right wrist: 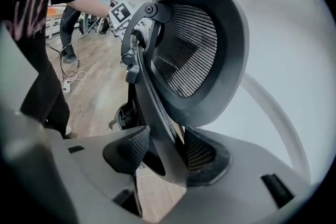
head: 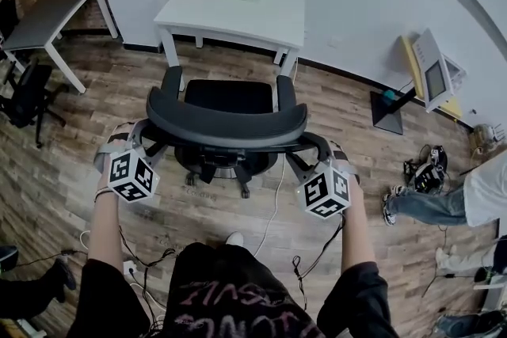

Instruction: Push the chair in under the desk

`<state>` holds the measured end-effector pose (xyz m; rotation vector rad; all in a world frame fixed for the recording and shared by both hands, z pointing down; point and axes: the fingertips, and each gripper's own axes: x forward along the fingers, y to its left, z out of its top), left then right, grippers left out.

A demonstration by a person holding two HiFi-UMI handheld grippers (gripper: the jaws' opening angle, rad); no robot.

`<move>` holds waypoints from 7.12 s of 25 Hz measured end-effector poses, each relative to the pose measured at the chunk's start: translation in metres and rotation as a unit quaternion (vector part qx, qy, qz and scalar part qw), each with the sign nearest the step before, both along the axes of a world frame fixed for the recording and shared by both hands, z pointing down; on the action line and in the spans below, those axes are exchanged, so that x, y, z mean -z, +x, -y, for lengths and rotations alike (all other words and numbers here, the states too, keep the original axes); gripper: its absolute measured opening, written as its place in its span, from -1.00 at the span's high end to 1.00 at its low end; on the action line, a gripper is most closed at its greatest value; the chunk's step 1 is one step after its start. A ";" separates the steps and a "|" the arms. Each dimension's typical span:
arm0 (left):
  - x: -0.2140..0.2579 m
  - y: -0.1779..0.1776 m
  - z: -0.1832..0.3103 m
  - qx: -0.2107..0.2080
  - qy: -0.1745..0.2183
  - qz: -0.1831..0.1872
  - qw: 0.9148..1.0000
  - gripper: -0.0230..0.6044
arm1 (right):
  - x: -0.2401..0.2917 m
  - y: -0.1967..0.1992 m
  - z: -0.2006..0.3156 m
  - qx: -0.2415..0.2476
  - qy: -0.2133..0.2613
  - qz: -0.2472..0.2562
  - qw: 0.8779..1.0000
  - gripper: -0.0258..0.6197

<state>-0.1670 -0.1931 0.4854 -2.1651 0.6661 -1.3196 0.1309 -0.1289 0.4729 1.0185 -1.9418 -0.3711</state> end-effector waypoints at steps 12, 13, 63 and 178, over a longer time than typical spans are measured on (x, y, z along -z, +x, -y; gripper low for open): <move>0.002 0.009 0.077 0.002 -0.016 0.004 1.000 0.23 | 0.003 0.008 0.072 -0.008 0.011 0.008 1.000 0.26; 0.001 0.010 0.081 0.002 -0.015 0.004 1.000 0.23 | 0.002 0.009 0.077 -0.009 0.014 0.009 1.000 0.26; 0.003 0.032 0.131 0.022 -0.038 0.022 0.999 0.24 | 0.004 0.030 0.143 -0.004 0.041 0.038 0.998 0.19; -0.003 0.089 0.572 -0.023 -0.005 -0.019 1.000 0.09 | -0.005 0.069 0.529 -0.119 0.084 0.028 0.989 0.07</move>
